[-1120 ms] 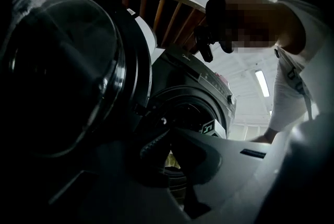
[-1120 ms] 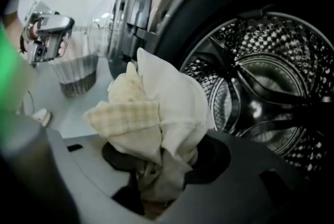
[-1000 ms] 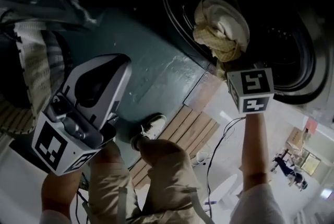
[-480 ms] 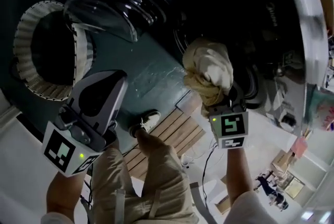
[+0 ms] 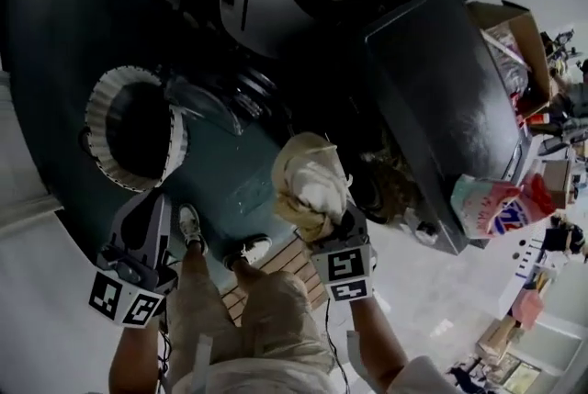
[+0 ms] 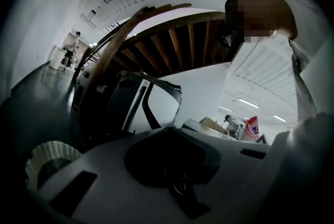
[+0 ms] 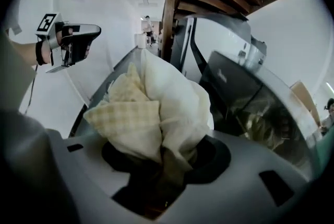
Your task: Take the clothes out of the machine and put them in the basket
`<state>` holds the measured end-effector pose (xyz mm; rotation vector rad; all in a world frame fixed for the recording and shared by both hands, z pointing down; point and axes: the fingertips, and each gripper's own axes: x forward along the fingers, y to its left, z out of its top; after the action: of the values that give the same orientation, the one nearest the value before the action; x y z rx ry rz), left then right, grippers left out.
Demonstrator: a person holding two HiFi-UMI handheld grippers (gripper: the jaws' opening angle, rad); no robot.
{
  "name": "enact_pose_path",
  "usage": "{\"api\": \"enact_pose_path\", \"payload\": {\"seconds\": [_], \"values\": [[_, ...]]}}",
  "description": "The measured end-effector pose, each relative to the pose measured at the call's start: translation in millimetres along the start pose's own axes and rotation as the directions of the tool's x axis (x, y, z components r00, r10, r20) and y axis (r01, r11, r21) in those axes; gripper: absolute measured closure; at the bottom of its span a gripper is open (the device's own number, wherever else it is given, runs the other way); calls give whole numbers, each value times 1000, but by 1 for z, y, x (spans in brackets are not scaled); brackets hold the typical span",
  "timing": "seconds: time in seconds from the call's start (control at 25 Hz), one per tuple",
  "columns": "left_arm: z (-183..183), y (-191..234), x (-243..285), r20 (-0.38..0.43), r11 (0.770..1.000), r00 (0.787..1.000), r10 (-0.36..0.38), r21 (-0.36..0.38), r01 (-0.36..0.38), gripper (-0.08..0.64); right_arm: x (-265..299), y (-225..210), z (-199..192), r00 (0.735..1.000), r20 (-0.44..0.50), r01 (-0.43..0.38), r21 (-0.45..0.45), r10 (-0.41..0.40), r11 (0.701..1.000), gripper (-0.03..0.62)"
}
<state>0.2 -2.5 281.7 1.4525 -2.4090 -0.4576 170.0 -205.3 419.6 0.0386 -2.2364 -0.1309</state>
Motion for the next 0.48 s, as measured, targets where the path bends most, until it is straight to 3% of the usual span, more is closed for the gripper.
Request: {"api": "enact_pose_path", "payload": {"seconds": [0.2,0.48], "values": [[79,7,-60,137,985,976,170,-21,-169,546,-43,28,67,994,63,-91,-49,94,995,360],[150,64,-153,278,929,886,371,-99,-357,546,-42,81,193,970,117,-179,-238,211,955,360]]}}
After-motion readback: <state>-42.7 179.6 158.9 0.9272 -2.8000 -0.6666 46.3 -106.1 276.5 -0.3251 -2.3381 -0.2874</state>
